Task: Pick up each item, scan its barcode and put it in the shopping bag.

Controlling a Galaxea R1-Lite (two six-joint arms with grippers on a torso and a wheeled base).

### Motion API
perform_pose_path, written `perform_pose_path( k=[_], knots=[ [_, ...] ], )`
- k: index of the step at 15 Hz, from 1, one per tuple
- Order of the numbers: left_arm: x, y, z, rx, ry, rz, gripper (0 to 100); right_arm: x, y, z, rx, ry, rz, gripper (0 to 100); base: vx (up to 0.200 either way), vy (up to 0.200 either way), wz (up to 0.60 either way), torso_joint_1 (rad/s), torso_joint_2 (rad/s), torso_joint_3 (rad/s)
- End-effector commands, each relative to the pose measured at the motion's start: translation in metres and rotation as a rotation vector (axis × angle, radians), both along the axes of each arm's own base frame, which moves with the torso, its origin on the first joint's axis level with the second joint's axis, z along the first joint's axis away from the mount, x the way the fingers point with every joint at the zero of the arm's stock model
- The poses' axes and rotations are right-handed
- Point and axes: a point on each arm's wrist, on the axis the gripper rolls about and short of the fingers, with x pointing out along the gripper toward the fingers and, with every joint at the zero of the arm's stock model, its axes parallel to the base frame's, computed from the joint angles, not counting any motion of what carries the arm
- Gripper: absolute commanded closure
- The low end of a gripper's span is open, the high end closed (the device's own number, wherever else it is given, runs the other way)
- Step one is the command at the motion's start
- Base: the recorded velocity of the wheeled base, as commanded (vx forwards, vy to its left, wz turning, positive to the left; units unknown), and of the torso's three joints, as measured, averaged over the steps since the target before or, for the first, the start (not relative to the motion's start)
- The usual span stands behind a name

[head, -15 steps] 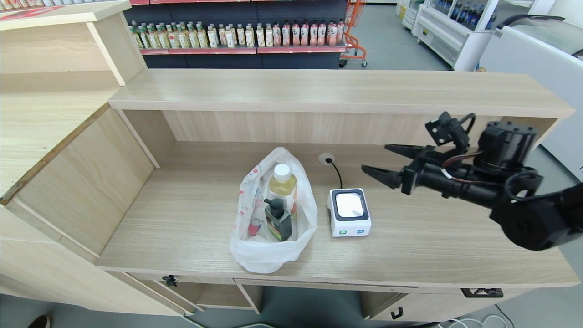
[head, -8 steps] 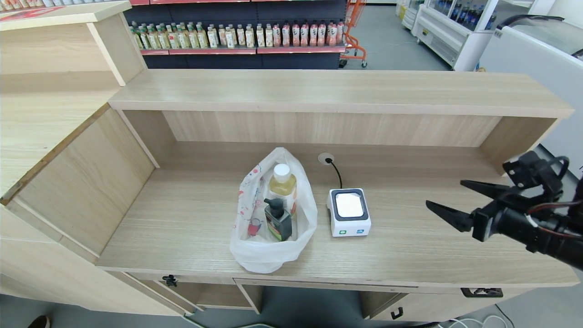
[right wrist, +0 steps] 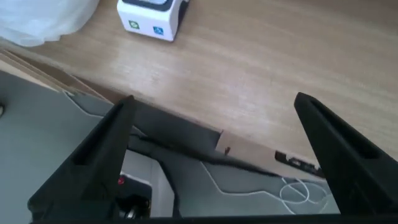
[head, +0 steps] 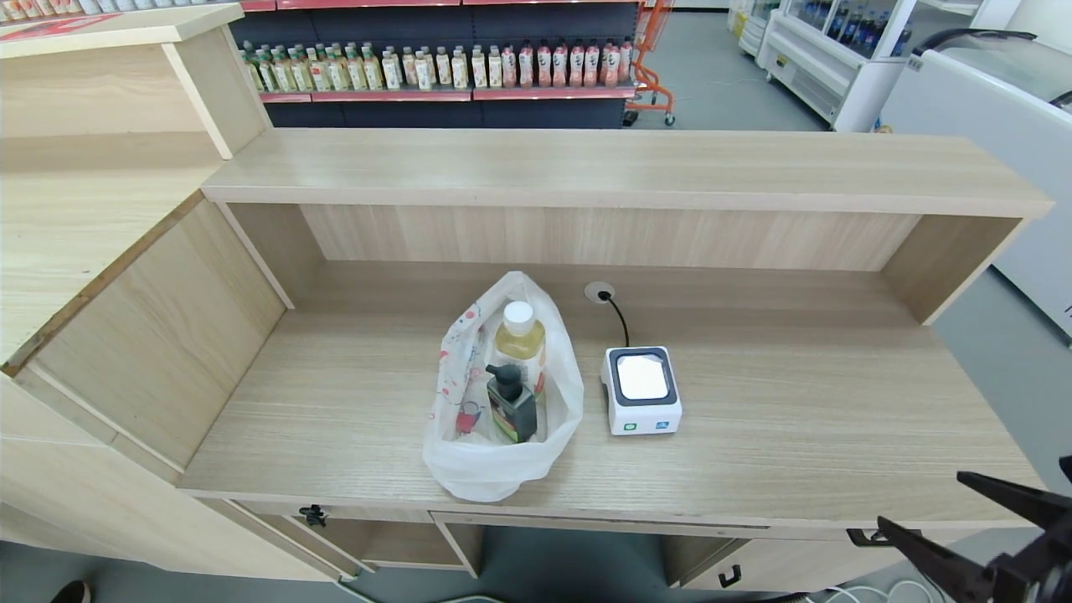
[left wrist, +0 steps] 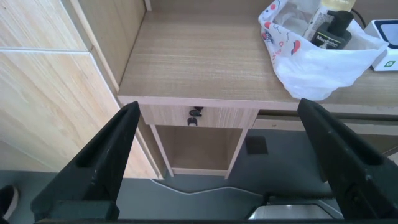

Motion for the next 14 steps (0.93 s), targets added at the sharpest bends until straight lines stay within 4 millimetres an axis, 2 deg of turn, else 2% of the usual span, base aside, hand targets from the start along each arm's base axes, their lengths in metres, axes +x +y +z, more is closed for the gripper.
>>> perform_pose_path(
  k=[1,3,6,10,14],
  knots=[
    [0.000,0.000,0.000,0.000,0.000,-0.001,0,-0.055,0.001,-0.007,0.017,-0.045,-0.055,0,0.000,0.000,0.00,0.000,0.00,0.000],
    [0.000,0.000,0.000,0.000,0.000,0.000,0,-0.080,0.001,-0.017,0.016,-0.067,-0.101,0,0.000,0.000,0.00,0.000,0.00,0.000],
    [0.000,0.000,0.000,0.000,0.000,0.000,0,-0.104,0.000,-0.032,0.025,-0.112,-0.171,0,0.000,0.000,0.00,0.000,0.00,0.000],
    [0.000,0.000,0.000,0.000,0.000,0.000,0,-0.118,-0.001,-0.043,0.072,-0.139,-0.238,0,0.000,0.000,0.00,0.000,0.00,0.000],
    [0.000,0.000,0.000,0.000,0.000,0.000,0,-0.122,-0.001,-0.044,0.084,-0.191,-0.235,0,0.000,0.000,0.00,0.000,0.00,0.000]
  ],
)
